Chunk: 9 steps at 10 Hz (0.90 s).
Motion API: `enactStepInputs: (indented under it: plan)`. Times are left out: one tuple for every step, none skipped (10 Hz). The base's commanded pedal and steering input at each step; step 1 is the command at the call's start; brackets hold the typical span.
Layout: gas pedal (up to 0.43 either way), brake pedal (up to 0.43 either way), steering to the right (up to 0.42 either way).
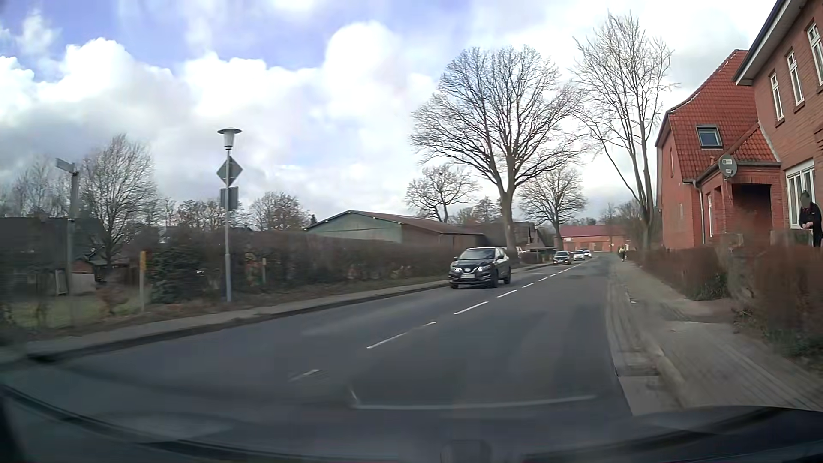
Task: Follow the waypoints while adhering to traffic rules and regulations
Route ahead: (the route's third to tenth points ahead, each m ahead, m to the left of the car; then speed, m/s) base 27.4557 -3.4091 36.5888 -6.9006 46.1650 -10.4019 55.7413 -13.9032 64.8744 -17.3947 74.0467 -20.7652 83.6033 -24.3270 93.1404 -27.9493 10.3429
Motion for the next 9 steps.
enactStepInputs:
  plan:
    - [0.169,0.000,0.159]
    - [0.177,0.000,0.150]
    - [0.197,0.000,0.142]
    - [0.197,0.000,0.128]
    - [0.197,0.000,0.116]
    - [0.209,0.000,0.108]
    - [0.228,0.000,0.102]
    - [0.228,0.000,0.093]
    - [0.228,0.000,0.083]
